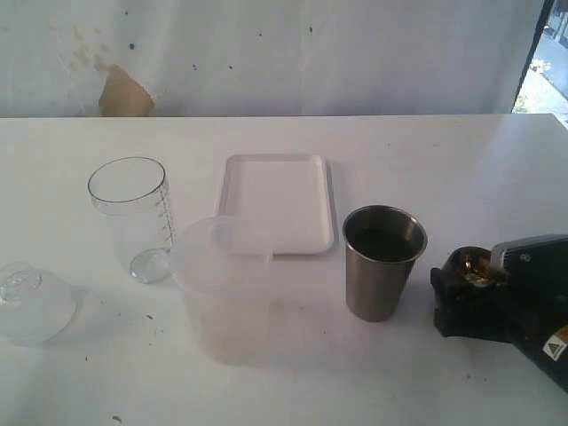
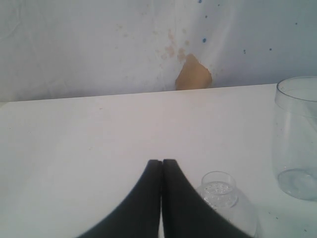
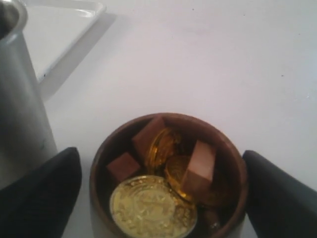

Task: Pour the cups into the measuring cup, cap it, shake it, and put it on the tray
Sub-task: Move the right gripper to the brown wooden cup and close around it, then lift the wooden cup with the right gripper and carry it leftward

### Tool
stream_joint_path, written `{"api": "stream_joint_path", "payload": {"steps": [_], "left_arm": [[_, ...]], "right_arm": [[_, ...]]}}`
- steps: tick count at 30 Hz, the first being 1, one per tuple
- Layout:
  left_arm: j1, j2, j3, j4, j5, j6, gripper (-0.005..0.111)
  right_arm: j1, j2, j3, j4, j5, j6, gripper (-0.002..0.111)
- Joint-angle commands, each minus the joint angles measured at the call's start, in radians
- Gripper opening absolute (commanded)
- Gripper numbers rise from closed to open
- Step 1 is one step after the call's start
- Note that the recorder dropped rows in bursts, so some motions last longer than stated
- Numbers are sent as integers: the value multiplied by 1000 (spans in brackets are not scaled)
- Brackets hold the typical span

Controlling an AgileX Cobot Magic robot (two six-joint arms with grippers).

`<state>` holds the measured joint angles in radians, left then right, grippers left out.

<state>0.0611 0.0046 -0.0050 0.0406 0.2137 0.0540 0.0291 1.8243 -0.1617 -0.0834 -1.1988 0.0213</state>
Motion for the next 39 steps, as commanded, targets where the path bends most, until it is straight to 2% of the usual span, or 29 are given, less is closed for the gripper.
{"api": "stream_joint_path", "payload": {"steps": [1,20,39], "left_arm": [[-4,-5,5,-7,-11,-1,1],[-4,-5,5,-7,-11,-1,1],[-4,-5,5,-7,-11,-1,1]], "right_arm": [[0,56,-21,-3,-22,3,80],[0,209,-107,5,-22,-21,80],[0,211,-131,1,-22,-21,80]]}}
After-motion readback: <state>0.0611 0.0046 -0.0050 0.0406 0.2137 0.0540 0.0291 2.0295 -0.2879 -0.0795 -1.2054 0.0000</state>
